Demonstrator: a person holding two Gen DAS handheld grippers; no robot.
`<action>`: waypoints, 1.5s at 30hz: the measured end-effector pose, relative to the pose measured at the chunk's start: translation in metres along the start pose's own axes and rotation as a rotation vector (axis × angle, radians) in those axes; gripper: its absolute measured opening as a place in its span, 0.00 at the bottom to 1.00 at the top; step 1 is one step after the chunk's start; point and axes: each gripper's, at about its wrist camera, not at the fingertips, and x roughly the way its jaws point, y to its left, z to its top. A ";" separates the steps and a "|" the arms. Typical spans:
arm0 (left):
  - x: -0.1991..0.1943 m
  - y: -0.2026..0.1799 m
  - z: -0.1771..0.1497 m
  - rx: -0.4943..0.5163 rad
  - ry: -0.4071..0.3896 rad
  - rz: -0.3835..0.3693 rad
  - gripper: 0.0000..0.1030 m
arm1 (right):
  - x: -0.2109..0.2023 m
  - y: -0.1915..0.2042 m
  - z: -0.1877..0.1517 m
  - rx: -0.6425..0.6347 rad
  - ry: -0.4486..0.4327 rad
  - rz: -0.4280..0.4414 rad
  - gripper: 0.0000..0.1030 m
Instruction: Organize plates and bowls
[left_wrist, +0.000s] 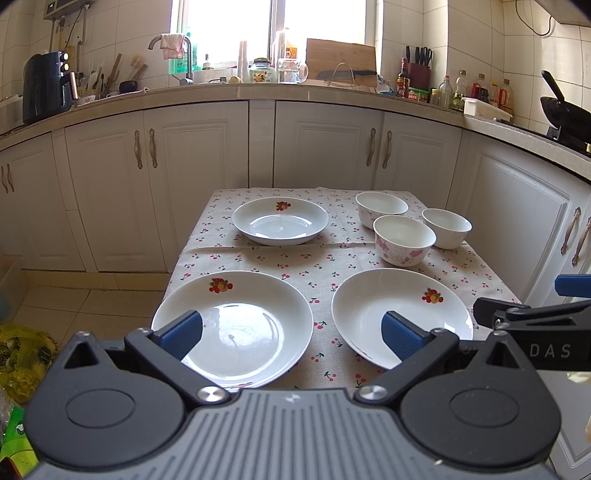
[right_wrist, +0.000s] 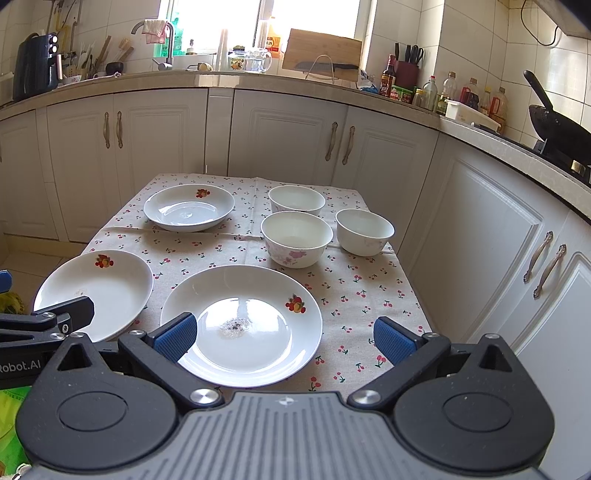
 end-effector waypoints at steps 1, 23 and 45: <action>0.001 0.000 -0.001 0.000 0.000 0.000 0.99 | 0.000 0.000 0.000 0.000 0.000 0.000 1.00; 0.003 0.000 -0.002 -0.001 0.004 0.000 0.99 | 0.002 0.002 -0.002 -0.008 -0.002 -0.011 1.00; 0.005 0.000 -0.003 -0.002 0.004 -0.001 0.99 | 0.002 0.003 -0.003 -0.010 -0.005 -0.018 1.00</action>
